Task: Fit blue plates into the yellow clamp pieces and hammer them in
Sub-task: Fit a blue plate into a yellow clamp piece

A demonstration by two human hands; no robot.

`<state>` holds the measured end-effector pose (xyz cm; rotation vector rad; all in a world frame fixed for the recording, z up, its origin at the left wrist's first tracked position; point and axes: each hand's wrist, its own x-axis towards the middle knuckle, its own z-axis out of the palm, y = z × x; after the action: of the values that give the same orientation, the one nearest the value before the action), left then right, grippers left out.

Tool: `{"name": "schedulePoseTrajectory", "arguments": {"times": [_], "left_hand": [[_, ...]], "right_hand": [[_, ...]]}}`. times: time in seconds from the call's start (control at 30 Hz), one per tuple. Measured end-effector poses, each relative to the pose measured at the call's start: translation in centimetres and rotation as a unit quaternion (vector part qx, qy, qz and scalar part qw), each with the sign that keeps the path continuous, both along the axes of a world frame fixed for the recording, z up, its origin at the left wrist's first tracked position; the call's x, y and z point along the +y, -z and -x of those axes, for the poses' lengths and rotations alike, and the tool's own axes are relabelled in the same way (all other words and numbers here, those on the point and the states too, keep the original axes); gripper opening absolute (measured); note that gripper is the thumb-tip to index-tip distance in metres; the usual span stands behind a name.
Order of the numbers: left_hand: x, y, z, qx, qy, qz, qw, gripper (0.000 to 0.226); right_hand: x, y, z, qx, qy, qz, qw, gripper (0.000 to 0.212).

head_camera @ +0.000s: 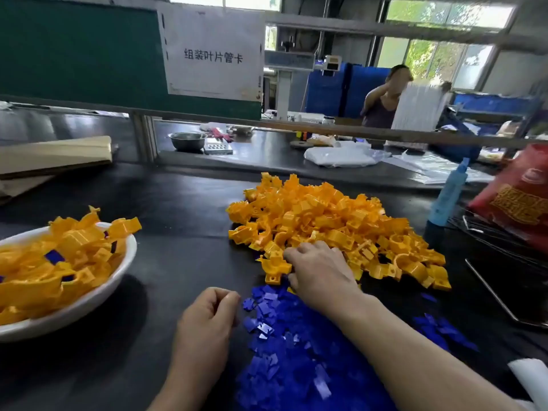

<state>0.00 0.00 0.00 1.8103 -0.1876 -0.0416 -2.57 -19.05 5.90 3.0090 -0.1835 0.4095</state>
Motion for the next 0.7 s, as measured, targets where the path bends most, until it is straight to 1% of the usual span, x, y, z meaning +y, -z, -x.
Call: {"name": "schedulePoseTrajectory", "arguments": {"times": [0.07, 0.13, 0.23, 0.33, 0.4, 0.47, 0.5, 0.53, 0.57, 0.6, 0.63, 0.7], "left_hand": [[0.1, 0.0, -0.1, -0.042, 0.006, -0.04, 0.998, 0.018], [0.1, -0.1, 0.2, -0.045, 0.021, -0.045, 0.998, 0.012], [-0.2, -0.5, 0.3, -0.034, 0.032, -0.051, 0.998, 0.012], [-0.2, -0.7, 0.7, -0.043, 0.039, -0.079, 0.995, 0.013], [-0.2, -1.0, 0.9, -0.05, 0.038, -0.09, 0.994, 0.011], [-0.1, -1.0, 1.0, -0.088, 0.027, -0.111, 0.99, 0.011], [-0.1, -1.0, 1.2, -0.13, 0.029, -0.135, 0.982, 0.021], [-0.1, -1.1, 1.5, -0.177, 0.042, -0.165, 0.969, 0.041], [-0.2, -1.1, 1.8, -0.233, 0.068, -0.187, 0.952, 0.055], [-0.5, -1.1, 2.1, -0.279, 0.1, -0.207, 0.932, 0.064], [-0.7, -1.3, 2.6, -0.312, 0.13, -0.224, 0.914, 0.068], [-1.1, -1.7, 3.2, -0.329, 0.172, -0.247, 0.895, 0.067]], "right_hand": [[0.0, 0.5, -2.0, 0.05, 0.019, 0.003, 0.999, 0.039], [0.2, 0.8, -3.3, 0.106, 0.033, 0.01, 0.994, 0.04], [0.3, 1.4, -4.4, 0.121, 0.042, 0.036, 0.991, 0.029], [0.6, 1.5, -4.3, 0.091, 0.035, 0.041, 0.994, 0.017], [0.7, 1.4, -3.5, 0.027, 0.018, 0.029, 0.999, 0.016], [0.8, 0.9, -2.0, -0.032, -0.002, 0.01, 0.999, 0.016], [0.8, 0.6, -1.0, -0.039, -0.018, -0.012, 0.999, 0.016], [0.9, 0.2, 0.2, -0.032, -0.038, -0.042, 0.998, 0.017], [1.2, -0.2, 1.4, -0.017, -0.059, -0.068, 0.996, 0.018], [1.5, -0.6, 2.7, 0.005, -0.08, -0.083, 0.993, 0.018], [1.9, -1.0, 3.9, 0.02, -0.098, -0.091, 0.991, 0.017], [2.6, -1.6, 6.4, 0.025, -0.116, -0.124, 0.985, 0.015]]}}
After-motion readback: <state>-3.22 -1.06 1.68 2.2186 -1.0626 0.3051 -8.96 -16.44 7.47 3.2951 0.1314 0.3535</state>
